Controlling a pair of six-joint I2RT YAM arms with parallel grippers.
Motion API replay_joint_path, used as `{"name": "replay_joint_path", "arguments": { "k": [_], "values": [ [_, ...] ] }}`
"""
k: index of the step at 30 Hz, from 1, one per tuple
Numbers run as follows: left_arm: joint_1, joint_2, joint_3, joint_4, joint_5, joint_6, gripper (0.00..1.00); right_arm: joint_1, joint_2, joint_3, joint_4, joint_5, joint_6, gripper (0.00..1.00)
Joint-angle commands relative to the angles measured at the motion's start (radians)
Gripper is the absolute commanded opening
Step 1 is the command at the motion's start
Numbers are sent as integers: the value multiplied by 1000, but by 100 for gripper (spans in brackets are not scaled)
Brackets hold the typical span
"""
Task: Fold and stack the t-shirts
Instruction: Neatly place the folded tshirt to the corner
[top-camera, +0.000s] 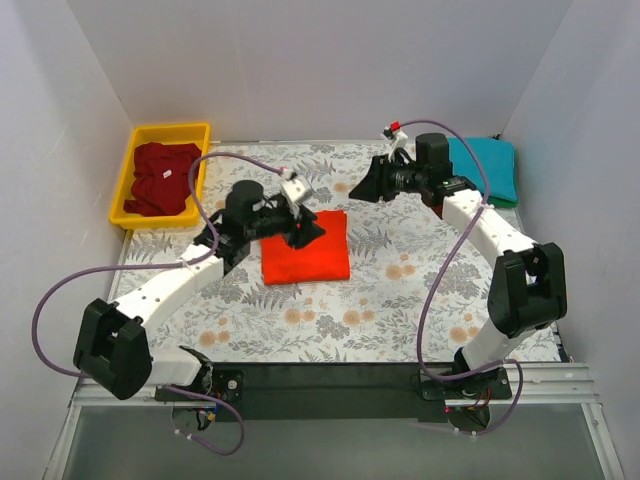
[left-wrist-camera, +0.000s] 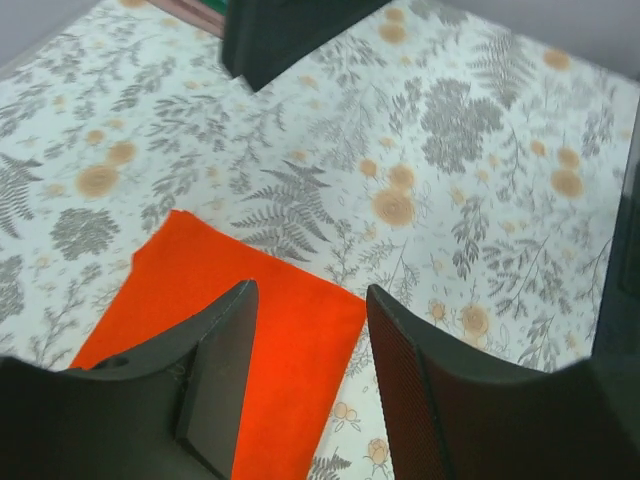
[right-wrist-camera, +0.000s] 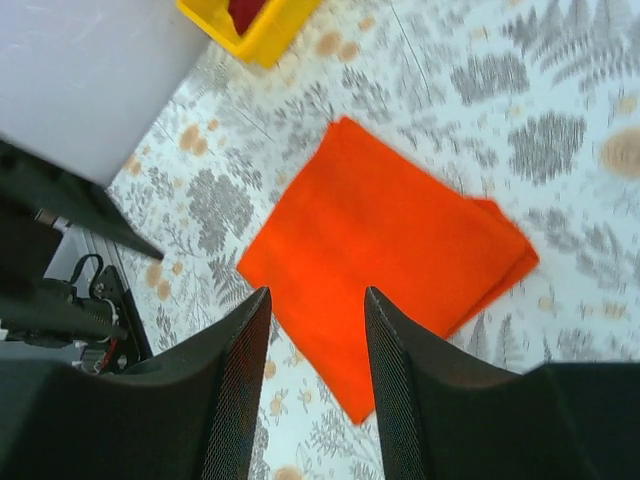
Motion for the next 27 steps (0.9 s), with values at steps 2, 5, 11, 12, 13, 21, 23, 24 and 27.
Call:
{"name": "replay_joint_path", "arguments": {
  "k": [2, 5, 11, 12, 13, 21, 23, 24, 27],
  "values": [
    [-193, 29, -73, -115, -304, 302, 43, -7, -15, -136, -115, 206, 68, 49],
    [-358, 80, -102, -104, -438, 406, 43, -10, -59, -236, -101, 278, 155, 50],
    [-555, 186, -203, 98, -631, 553, 43, -23, -107, -412, -12, 280, 267, 90],
    [-569, 219, -206, 141, -652, 572, 42, -34, -108, -427, 0, 271, 281, 91],
    [-572, 239, -203, 161, -664, 581, 42, -39, -107, -453, 12, 266, 296, 88],
    [-577, 359, -251, 362, -700, 722, 37, -71, -61, -527, 91, 266, 404, 79],
    [-577, 394, -258, 370, -697, 730, 36, -71, -58, -533, 95, 269, 413, 79],
    [-575, 404, -265, 386, -697, 731, 36, -71, -58, -536, 97, 272, 416, 79],
    [-575, 436, -286, 435, -704, 735, 27, -71, -65, -568, 114, 282, 445, 79]
  ]
}}
